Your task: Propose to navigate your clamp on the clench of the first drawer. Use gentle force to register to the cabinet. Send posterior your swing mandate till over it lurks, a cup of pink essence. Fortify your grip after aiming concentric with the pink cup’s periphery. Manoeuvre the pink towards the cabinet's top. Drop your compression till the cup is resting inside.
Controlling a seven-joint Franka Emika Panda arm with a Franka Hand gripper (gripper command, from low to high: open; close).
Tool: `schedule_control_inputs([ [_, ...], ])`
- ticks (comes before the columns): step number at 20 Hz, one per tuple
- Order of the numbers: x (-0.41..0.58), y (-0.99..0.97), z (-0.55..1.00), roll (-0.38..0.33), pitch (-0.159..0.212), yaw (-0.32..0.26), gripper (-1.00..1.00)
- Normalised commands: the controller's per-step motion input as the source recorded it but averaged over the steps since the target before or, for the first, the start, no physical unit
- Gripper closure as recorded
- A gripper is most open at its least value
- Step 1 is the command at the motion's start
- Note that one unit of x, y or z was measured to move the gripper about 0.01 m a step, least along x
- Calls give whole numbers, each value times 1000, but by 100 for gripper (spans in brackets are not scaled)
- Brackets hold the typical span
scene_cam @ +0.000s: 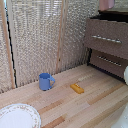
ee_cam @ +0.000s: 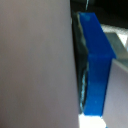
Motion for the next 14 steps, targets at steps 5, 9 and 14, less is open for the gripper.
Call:
schedule_control_inputs([
  [5, -98, -744, 71, 49, 1, -130, 100],
  [9, -83, -536, -100, 32, 11, -26, 100],
  [14, -189, -14, -263, 55, 87, 0, -100],
])
